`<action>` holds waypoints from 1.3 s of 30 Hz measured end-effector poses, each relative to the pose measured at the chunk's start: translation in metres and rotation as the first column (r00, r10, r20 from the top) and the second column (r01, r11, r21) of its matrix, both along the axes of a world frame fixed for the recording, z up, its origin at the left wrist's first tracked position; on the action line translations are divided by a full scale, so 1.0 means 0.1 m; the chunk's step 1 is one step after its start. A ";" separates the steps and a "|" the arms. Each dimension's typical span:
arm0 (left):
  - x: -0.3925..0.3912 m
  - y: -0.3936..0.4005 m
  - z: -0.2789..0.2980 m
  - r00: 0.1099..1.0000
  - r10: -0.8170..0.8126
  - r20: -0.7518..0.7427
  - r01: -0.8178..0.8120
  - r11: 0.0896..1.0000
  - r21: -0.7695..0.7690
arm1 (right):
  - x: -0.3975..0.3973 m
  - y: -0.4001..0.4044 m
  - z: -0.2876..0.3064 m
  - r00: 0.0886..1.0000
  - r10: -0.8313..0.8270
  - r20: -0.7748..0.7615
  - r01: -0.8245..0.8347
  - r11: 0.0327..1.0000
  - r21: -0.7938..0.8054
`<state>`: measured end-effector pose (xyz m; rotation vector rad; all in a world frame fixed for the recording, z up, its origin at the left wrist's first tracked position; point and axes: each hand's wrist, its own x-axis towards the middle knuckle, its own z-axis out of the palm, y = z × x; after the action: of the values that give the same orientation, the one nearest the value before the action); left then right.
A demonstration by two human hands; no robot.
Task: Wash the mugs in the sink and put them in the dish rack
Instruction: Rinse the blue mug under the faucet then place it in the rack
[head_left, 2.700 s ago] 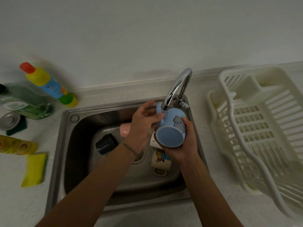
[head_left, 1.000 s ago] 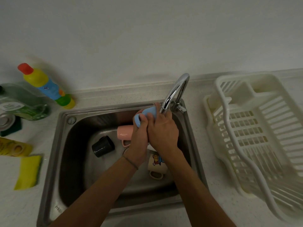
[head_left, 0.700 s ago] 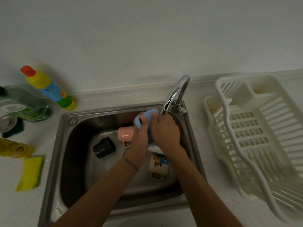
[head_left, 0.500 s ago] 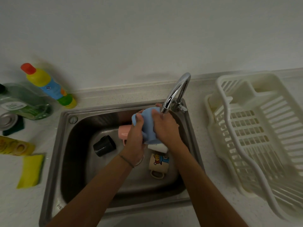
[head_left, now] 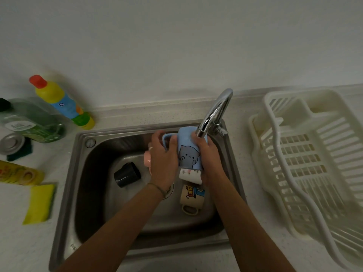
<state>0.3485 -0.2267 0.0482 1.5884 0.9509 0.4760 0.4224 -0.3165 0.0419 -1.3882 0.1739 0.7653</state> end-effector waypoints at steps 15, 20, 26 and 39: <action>0.14 -0.16 0.29 0.992 -0.114 -0.059 0.076 0.892 -0.446 | -0.11 0.04 -0.02 0.894 0.139 0.427 0.005 0.948 -0.319; 0.12 -0.23 0.17 0.990 -0.117 -0.077 0.088 0.947 -0.310 | 0.02 0.02 0.12 0.919 0.177 0.352 -0.058 0.945 -0.323; 0.15 -0.20 0.13 0.994 0.078 0.079 -0.043 0.924 -0.380 | -0.25 0.15 0.19 0.773 0.279 0.570 0.050 0.868 -0.494; 0.06 -0.13 0.19 0.991 0.027 0.131 0.014 0.953 -0.304 | -0.24 0.18 0.42 0.884 0.203 0.421 0.003 0.899 -0.439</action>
<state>0.3549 -0.2395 0.0668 1.2595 0.8810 0.4125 0.3981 -0.2987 0.0834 -1.9784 -0.1149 0.4740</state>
